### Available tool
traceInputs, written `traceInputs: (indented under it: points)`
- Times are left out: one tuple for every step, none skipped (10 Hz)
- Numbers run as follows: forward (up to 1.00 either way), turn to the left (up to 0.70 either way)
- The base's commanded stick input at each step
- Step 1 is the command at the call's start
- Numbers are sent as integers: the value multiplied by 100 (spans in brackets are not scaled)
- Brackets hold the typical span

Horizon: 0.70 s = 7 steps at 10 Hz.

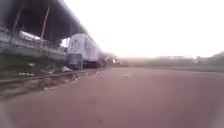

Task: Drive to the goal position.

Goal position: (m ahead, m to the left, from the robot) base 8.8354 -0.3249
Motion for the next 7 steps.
traceInputs:
  points:
    - [70, 0]
    - [70, 0]
    - [70, 0]
    - [70, 0]
    - [70, -7]
    - [70, -32]
    - [70, -24]
